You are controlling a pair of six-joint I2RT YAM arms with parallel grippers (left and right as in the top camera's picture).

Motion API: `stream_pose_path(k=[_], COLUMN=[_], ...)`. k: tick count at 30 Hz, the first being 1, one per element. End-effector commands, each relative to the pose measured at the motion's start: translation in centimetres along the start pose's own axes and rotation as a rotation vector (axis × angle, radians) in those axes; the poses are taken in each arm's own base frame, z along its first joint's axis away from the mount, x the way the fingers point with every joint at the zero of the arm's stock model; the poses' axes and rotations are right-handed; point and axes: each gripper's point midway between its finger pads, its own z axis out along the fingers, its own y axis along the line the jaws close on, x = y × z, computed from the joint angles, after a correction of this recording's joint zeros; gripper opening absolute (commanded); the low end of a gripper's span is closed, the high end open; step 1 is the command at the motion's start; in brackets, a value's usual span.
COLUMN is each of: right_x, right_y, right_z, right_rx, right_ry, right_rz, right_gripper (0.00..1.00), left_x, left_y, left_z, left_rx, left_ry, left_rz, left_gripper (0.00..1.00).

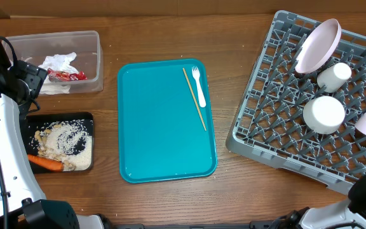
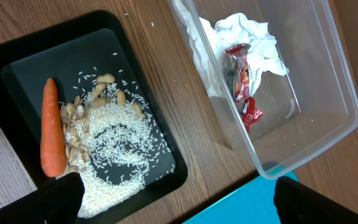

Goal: Sort waste into correct bins and load items into the dishwasher rack
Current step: 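Lower the pink bowl into the rack's right edge and release it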

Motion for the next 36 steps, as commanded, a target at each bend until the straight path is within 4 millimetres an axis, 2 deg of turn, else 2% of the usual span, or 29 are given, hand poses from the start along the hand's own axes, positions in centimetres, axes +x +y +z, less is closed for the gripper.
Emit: stream_pose_path(k=[1, 4, 19, 24, 36], right_x=[-0.4, 0.9, 0.7, 1.5, 3.8], right_y=[-2.2, -3.1, -2.9, -3.4, -5.0], right_z=[3.1, 5.3, 6.0, 7.7, 7.0], right_rx=[0.169, 0.226, 0.217, 0.229, 0.294], right_ry=[0.014, 0.1, 0.09, 0.107, 0.203], right_rz=[0.038, 0.036, 0.032, 0.031, 0.026], right_gripper=[0.09, 0.06, 0.12, 0.04, 0.04], left_x=[-0.2, -0.2, -0.2, -0.2, -0.2], left_y=[-0.2, -0.2, -0.2, -0.2, -0.2], left_z=[0.0, 0.0, 0.0, 0.0, 0.0], left_rx=[0.002, 0.002, 0.002, 0.002, 0.002], left_ry=[-0.005, -0.005, -0.005, -0.005, -0.005], left_rz=[-0.009, -0.009, -0.009, -0.009, -0.009], left_gripper=[1.0, 1.0, 1.0, 1.0, 1.0])
